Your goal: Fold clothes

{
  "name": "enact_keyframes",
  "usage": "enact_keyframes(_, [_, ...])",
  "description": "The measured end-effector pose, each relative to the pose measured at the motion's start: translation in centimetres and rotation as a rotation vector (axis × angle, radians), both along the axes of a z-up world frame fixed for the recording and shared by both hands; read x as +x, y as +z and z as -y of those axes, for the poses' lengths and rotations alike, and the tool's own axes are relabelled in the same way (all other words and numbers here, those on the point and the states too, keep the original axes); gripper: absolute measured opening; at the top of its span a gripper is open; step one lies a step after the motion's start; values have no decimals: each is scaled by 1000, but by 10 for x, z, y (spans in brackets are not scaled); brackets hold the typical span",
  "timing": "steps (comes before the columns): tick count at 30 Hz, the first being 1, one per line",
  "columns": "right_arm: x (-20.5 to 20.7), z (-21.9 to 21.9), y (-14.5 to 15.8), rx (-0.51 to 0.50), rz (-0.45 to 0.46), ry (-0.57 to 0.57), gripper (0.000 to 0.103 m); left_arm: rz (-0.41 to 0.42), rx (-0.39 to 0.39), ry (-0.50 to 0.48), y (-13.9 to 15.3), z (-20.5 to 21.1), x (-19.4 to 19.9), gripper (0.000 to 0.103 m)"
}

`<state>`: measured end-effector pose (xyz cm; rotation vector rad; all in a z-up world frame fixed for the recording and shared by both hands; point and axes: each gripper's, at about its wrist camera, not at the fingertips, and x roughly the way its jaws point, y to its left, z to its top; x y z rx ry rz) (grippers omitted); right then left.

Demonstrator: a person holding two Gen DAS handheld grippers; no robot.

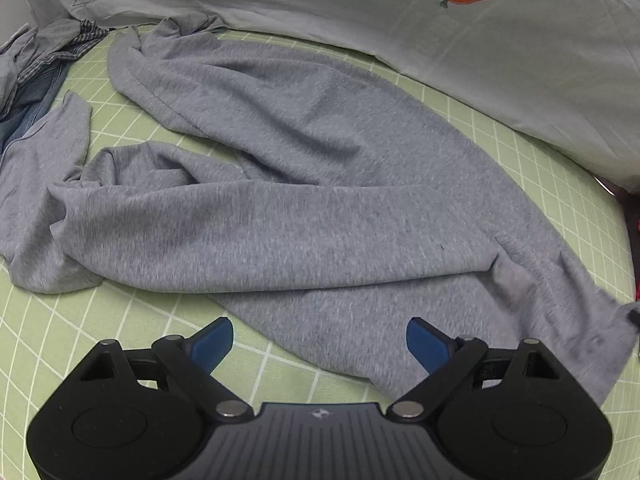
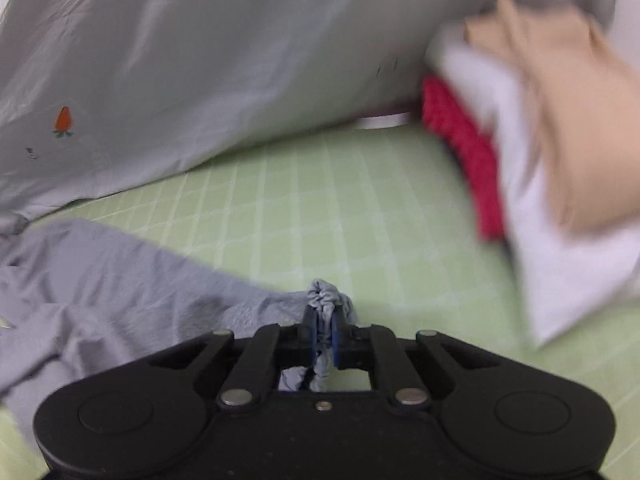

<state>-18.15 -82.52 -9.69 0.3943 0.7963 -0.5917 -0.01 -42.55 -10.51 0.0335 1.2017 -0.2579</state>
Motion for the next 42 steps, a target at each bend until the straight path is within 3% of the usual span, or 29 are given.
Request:
enact_keyframes(2, [-2, 23, 12, -73, 22, -63, 8, -12, 1, 8, -3, -2, -1, 93])
enact_keyframes(4, [-6, 43, 15, -122, 37, -172, 19, -24, 0, 16, -5, -4, -3, 93])
enact_keyframes(6, [-8, 45, 16, -165, -28, -237, 50, -23, -5, 16, -4, -6, -5, 93])
enact_keyframes(9, [-31, 27, 14, -86, 42, -255, 70, -13, -8, 10, 1, -9, -9, 93])
enact_keyframes(12, [-67, -6, 2, 57, 98, -291, 73, -10, -13, 5, 4, -9, -13, 93])
enact_keyframes(18, [-125, -71, -2, 149, 146, -329, 77, -7, -21, -39, 9, -5, -25, 93])
enact_keyframes(26, [-117, -101, -11, 281, 169, -252, 77, 2, -47, -99, 16, -1, -43, 93])
enact_keyframes(29, [-105, -88, -25, 378, 190, -275, 74, 3, -59, -86, 18, -6, -47, 93])
enact_keyframes(31, [-99, -81, -30, 403, 211, -278, 56, 4, -70, -70, 18, -10, -48, 93])
enact_keyframes(32, [-99, -80, -27, 379, 202, -277, 26, 4, -74, -60, 19, -12, -49, 93])
enact_keyframes(33, [-98, -79, -23, 353, 192, -276, 9, 4, -77, -51, 19, -14, -50, 93])
enact_keyframes(35, [-101, -80, -9, 293, 187, -269, 8, 6, -80, -32, 21, -18, -51, 93])
enact_keyframes(38, [-132, -93, 40, 162, 247, -263, 7, 22, -87, -1, 25, -25, -52, 93])
enact_keyframes(42, [-167, -103, 59, 5, 163, -294, 6, 20, -85, 37, 24, -32, -52, 94])
